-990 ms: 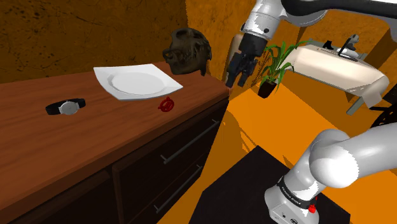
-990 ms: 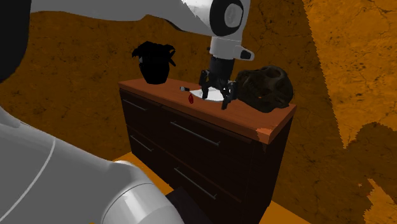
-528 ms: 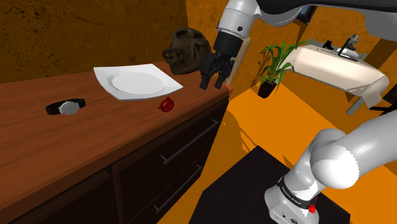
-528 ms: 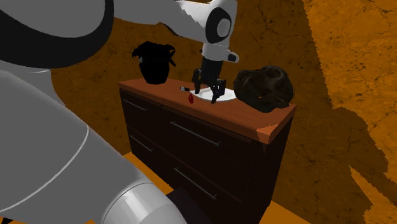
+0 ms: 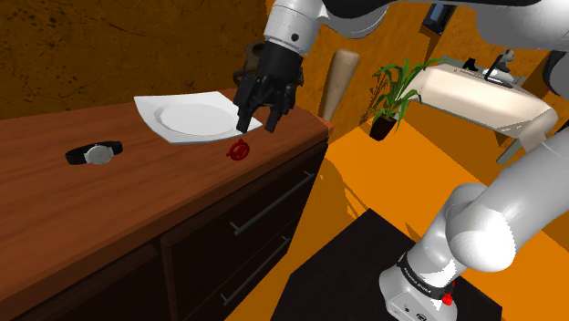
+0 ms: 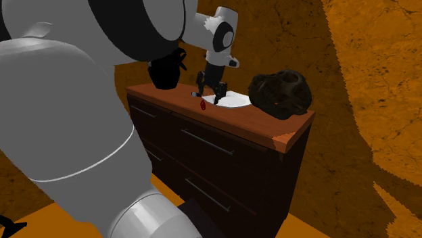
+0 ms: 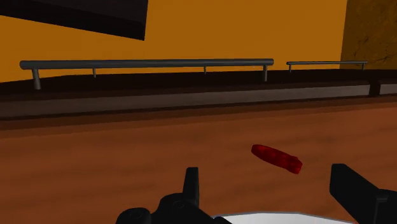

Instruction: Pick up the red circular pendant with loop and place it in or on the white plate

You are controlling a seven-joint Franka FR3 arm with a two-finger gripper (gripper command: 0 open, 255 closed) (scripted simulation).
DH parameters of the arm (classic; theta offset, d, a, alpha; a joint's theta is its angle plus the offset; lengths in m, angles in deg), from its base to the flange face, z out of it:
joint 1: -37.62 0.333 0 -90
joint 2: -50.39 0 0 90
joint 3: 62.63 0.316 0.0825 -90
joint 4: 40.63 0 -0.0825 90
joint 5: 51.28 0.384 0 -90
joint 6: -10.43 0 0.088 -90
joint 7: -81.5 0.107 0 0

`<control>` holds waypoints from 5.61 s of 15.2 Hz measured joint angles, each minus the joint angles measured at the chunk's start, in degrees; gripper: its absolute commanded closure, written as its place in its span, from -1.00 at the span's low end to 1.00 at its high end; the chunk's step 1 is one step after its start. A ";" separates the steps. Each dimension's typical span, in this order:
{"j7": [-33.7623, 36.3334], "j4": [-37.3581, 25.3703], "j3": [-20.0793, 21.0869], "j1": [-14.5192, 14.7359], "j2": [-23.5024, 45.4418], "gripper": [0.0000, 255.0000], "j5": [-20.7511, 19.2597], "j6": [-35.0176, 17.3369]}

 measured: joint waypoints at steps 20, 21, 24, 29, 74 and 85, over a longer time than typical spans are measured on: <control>1.23 1.76 2.55 1.55 4.21 1.00 0.24 -6.95; 1.23 1.76 2.55 1.55 4.21 1.00 0.24 -6.95; 1.23 1.76 2.55 1.55 4.20 1.00 0.25 -6.95; 1.43 0.93 2.46 1.49 4.02 1.00 0.18 -5.96; 1.55 -40.29 -0.21 0.39 34.74 1.00 -10.88 6.77; 1.53 -40.15 -0.20 0.40 34.77 -1.00 -10.88 6.58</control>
